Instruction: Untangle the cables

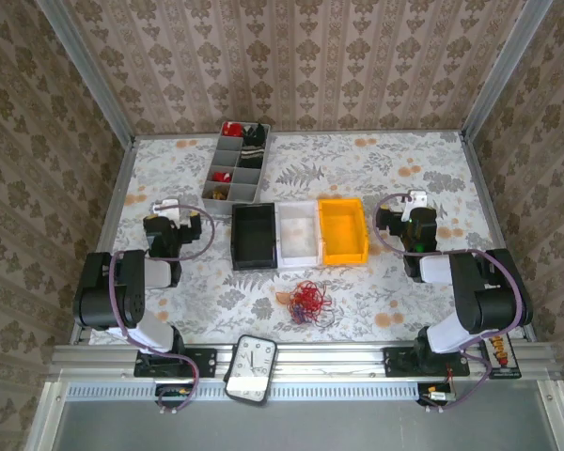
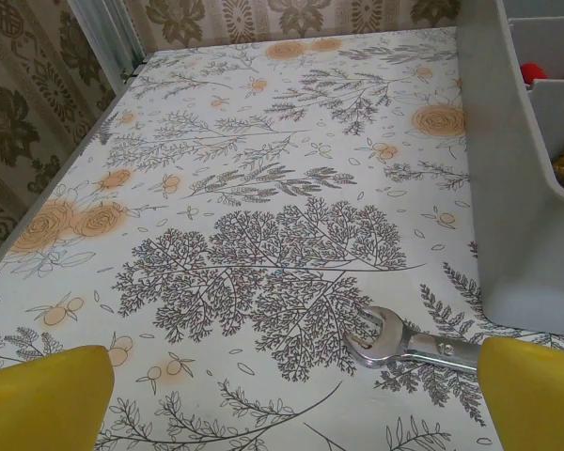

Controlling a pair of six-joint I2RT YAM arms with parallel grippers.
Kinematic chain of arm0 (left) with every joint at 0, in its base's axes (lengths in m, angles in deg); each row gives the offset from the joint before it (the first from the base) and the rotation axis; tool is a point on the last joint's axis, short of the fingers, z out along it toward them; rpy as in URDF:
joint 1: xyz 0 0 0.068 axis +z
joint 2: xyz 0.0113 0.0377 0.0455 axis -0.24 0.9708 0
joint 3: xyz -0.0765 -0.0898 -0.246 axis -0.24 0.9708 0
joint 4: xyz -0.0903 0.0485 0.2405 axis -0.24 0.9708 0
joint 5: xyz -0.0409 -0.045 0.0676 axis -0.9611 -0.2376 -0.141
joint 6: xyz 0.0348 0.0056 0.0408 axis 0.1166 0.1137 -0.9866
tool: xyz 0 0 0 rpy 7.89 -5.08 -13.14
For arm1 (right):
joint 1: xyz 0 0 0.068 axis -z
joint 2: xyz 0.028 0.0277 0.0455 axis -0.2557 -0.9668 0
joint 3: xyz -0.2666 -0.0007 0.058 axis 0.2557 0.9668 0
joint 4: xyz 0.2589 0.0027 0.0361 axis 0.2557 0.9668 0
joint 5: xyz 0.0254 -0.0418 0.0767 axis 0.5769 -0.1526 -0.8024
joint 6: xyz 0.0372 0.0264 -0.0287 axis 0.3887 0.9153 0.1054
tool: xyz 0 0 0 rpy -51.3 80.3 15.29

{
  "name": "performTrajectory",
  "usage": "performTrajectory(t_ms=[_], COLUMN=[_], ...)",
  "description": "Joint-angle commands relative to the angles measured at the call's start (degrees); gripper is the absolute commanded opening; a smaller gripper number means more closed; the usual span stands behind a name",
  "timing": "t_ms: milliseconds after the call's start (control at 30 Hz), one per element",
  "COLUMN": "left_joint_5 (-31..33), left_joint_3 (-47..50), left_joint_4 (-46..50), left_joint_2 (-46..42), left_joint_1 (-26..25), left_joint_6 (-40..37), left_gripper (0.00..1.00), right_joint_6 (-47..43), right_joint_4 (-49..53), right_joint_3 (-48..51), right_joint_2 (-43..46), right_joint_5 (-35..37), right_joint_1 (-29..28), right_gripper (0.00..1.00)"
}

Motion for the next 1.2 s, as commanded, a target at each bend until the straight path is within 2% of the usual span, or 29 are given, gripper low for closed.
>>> performTrajectory(t_ms=[0,200,1100,1167], left_joint_5=[1.70,4.09,4.03,2.01], left_joint_3=[-1.32,-1.48,-1.57,-2.57], left_joint_4=[-0.14,0.04,0.19,3.92], left_joint_2=[-0.64,-0.54,-0.62,-3.33], left_joint_1=[-0.77,-1.77,-2.24,-3.28], left_joint_6=[0.09,-0.39,-1.26,-3.41], left_gripper=[1.00,1.00,1.00,1.00], right_joint_6=[-0.80,-0.79,-0.56,-0.63], right_joint_4=[-1.25,-0.82,0.05,-0.45], right_joint_3=[0.00,-0.27,-0.69,-0.48], right_joint_2=[-0.01,-0.19,-0.02,0.05], right_joint_5=[-1.24,-1.42,-2.69,-2.67], right_joint_1=[0.03,0.11,0.53,0.55], right_gripper=[1.00,1.00,1.00,1.00])
